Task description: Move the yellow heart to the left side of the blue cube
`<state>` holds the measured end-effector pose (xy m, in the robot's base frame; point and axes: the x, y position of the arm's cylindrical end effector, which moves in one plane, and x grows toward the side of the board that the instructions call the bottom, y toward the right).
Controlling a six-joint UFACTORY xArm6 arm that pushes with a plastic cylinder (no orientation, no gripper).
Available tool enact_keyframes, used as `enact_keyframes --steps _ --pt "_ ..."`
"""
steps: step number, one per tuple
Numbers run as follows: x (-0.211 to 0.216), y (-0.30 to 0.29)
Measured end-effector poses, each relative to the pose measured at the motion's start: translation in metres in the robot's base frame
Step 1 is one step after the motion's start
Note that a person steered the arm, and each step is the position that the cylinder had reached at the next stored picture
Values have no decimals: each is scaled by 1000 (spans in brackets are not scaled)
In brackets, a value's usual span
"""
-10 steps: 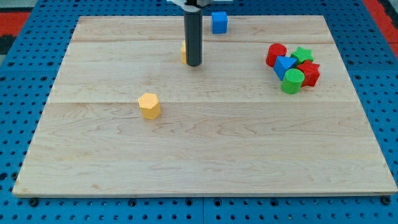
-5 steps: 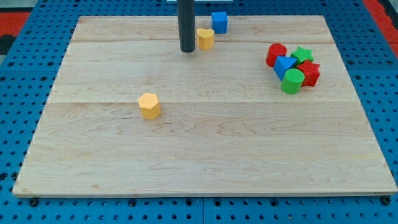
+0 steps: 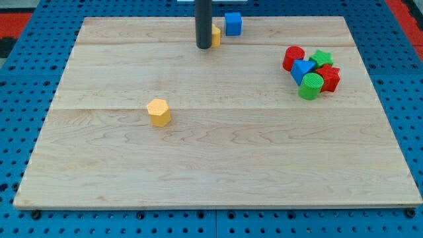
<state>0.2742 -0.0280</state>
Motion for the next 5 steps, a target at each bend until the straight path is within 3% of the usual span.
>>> enact_keyframes --steps 1,3,4,5 --pt "-13 -6" --pt "27 27" --pt "15 54" --pt "3 39"
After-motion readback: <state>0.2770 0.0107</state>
